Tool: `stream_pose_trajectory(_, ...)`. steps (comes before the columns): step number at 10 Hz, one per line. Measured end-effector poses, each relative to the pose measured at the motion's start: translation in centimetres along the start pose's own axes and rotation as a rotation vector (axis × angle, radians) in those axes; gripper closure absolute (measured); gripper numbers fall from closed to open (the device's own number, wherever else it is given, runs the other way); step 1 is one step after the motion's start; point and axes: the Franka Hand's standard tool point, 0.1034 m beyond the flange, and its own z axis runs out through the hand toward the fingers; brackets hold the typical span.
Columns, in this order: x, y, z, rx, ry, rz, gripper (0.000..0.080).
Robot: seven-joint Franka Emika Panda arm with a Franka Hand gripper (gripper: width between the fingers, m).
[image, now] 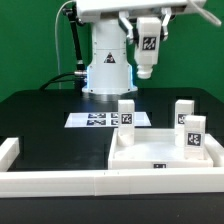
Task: Assemble square table
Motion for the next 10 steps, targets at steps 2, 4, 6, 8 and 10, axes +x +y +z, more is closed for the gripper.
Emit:
stream_pose_trajectory(2,-0.5,0.0,0.0,-0.007,0.000,0.017,0.0509)
stream_pose_trajectory(4,-0.6,0.2,0.1,-0.008,-0.002,0.015,0.0509)
stream_pose_trajectory(6,-0.7,0.4,0.2,-0.010,-0.006,0.017,0.0509)
stream_pose_trajectory(8,-2.0,3.2,1.8,-0.052,-0.010,-0.047,0.0509)
stream_pose_trajectory(10,-2.9,3.8,3.5,-0.045,-0.032,-0.028,0.0509)
